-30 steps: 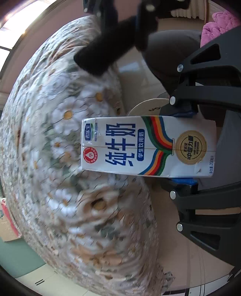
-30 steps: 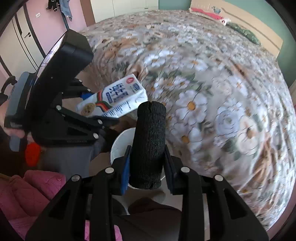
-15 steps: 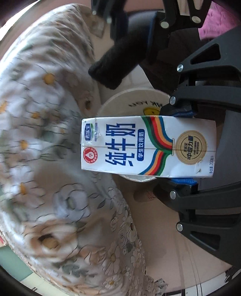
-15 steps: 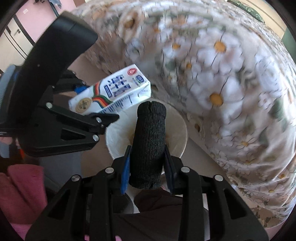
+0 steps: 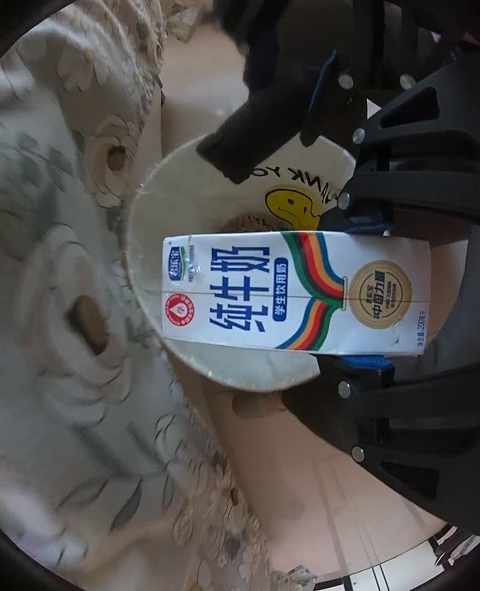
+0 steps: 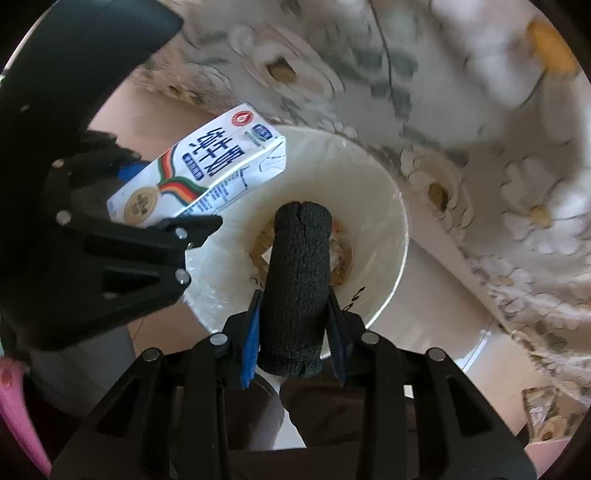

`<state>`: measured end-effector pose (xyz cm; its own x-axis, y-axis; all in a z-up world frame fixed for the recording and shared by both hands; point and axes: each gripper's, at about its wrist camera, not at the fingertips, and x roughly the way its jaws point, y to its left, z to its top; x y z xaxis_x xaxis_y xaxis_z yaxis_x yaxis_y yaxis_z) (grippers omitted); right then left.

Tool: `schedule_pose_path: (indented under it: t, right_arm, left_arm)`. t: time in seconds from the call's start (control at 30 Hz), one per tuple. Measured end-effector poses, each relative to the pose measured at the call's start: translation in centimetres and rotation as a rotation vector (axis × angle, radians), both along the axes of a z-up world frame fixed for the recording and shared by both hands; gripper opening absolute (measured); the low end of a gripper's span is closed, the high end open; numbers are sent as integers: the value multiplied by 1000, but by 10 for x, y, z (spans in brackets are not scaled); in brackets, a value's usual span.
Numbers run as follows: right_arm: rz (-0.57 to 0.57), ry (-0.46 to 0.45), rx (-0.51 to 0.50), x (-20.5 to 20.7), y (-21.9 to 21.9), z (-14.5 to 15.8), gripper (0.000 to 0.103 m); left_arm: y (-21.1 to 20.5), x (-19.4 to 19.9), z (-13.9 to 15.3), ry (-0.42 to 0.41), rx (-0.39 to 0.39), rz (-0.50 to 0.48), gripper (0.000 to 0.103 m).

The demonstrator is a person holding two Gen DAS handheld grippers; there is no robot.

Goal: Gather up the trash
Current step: 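Open both tools over the wastebasket, dropping the carton and foam tube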

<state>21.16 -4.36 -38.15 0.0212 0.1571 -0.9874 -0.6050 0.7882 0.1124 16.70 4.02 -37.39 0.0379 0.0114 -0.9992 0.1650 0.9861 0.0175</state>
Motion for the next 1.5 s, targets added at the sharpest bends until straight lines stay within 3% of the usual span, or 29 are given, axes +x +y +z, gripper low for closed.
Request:
schedule_pose_path:
  t: [0.53, 0.83, 1.03, 1.17, 1.5]
  right_arm:
    - [-98, 101, -66, 25, -1, -78, 34]
    - [-85, 119, -100, 36, 16, -102, 34]
    - [-76, 124, -116, 32, 27, -107, 34]
    - [-51, 130, -109, 30, 38, -107, 38]
    - [-62, 115, -80, 24, 45, -92, 41]
  left_arm:
    - [7, 23, -76, 123, -69, 115, 49]
    - [11, 29, -104, 153, -66, 148, 49]
    - [10, 27, -109, 161, -67, 152, 49]
    - [16, 26, -103, 159, -69, 175, 68]
    - [16, 28, -89, 138, -58, 152, 70]
